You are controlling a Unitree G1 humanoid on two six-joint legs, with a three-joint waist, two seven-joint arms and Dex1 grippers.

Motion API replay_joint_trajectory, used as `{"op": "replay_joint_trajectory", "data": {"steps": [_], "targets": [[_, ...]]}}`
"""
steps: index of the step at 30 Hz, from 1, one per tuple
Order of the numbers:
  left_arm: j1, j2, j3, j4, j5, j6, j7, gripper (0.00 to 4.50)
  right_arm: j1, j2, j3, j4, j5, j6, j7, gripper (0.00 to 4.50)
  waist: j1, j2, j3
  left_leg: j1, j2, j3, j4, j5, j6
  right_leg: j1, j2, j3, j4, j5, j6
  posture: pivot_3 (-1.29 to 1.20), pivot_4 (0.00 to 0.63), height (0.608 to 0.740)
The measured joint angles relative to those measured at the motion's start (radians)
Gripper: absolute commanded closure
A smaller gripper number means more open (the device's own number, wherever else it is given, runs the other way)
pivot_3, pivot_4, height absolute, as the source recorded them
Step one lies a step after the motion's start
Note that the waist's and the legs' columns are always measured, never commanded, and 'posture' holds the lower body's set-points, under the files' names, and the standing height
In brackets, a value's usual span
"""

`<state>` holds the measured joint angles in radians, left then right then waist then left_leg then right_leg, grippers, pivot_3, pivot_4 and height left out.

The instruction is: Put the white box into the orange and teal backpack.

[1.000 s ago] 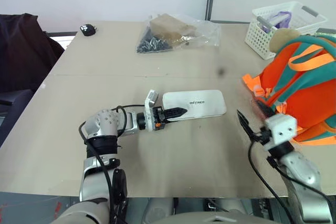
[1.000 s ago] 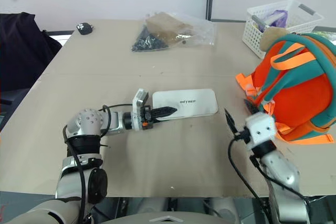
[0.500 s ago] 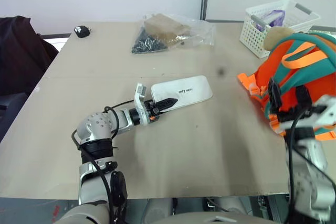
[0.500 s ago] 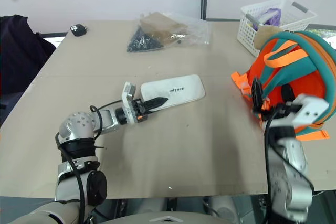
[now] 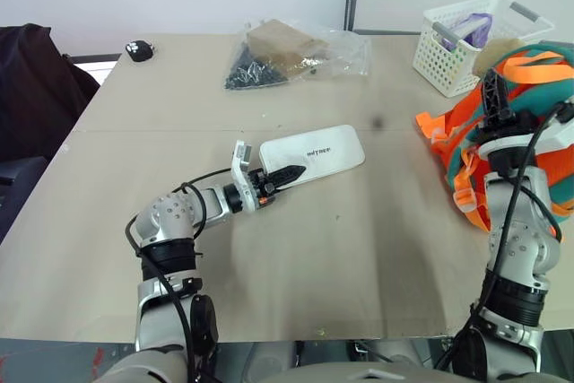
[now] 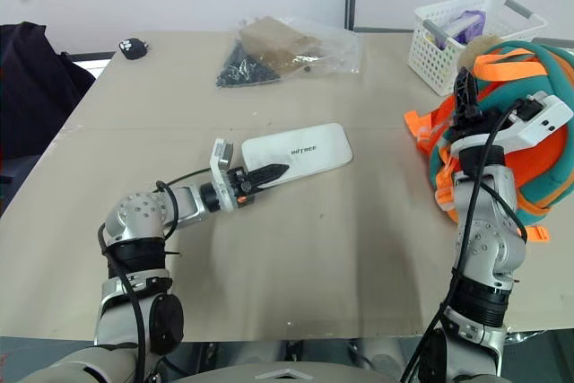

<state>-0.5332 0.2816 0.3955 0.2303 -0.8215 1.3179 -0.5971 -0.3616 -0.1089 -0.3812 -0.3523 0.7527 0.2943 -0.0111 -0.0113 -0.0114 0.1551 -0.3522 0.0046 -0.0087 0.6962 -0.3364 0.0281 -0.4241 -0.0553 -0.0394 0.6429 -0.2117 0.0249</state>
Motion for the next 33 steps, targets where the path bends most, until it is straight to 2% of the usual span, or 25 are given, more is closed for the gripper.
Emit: {"op": "replay_joint_trajectory", "data": {"steps": [2,6,8,12,16,23,28,33], "targets": [[0.0,0.0,-0.002,-0.003,-0.004,-0.003,0.0,3.32,0.0,0.0,0.003,0.0,0.0,0.0,0.002,4.47,0.0,0.0,0.0,0.0,0.0,0.0,0.0,0.0,0.0,0.0,0.0,0.0,0.0,0.0,0.0,0.0,0.15,0.725],[0.026,0.026,-0.047,-0.035,0.002,-0.067,-0.043,3.32,0.0,-0.016,0.034,-0.001,0.041,0.022,0.065,4.47,-0.003,0.001,0.001,0.0,0.0,0.001,0.0,0.0,0.0,-0.001,0.0,0.001,0.0,0.0,0.0,0.0,0.15,0.725],[0.027,0.06,-0.092,-0.056,0.038,-0.159,-0.091,3.32,0.001,-0.061,0.043,-0.038,0.234,0.124,0.136,4.47,-0.003,0.003,0.003,-0.001,0.0,0.001,0.0,0.0,0.0,-0.002,0.0,0.001,0.0,0.0,0.0,0.0,0.15,0.725],[-0.041,0.115,-0.105,-0.037,0.108,-0.38,-0.169,3.32,0.03,-0.205,0.054,-0.109,0.661,0.32,0.239,4.47,0.0,0.004,0.004,-0.011,0.001,-0.001,0.0,0.0,-0.001,-0.011,0.0,-0.001,0.0,0.0,-0.001,0.0,0.15,0.725],[-0.11,0.14,-0.115,0.019,0.168,-0.557,-0.199,3.32,0.069,-0.337,0.05,-0.108,0.822,0.41,0.315,4.47,0.003,0.004,0.004,-0.012,0.0,0.002,0.0,-0.001,0.001,-0.01,0.001,-0.001,-0.002,0.0,0.0,0.0,0.15,0.725],[-0.082,0.098,-0.152,-0.003,0.151,-0.584,-0.236,3.32,0.081,-0.352,0.071,-0.096,0.719,0.397,0.335,4.47,0.007,0.001,0.006,-0.014,-0.001,0.002,0.002,-0.002,0.004,-0.011,0.0,-0.002,-0.003,0.001,0.001,0.0,0.15,0.725],[-0.072,0.087,-0.169,-0.097,0.11,-0.577,-0.271,3.32,0.119,-0.342,0.084,-0.098,0.685,0.389,0.347,4.47,0.017,0.001,0.006,-0.014,0.0,0.001,0.003,-0.002,0.004,-0.011,0.0,-0.003,-0.002,0.001,0.001,0.0,0.15,0.725],[-0.099,0.076,-0.169,-0.1,0.11,-0.581,-0.254,3.32,0.136,-0.337,0.089,-0.105,0.678,0.375,0.352,4.47,0.022,0.0,0.006,-0.014,-0.001,0.001,0.004,-0.002,0.004,-0.01,0.002,-0.002,-0.001,0.001,0.001,0.0,0.15,0.725]]}}
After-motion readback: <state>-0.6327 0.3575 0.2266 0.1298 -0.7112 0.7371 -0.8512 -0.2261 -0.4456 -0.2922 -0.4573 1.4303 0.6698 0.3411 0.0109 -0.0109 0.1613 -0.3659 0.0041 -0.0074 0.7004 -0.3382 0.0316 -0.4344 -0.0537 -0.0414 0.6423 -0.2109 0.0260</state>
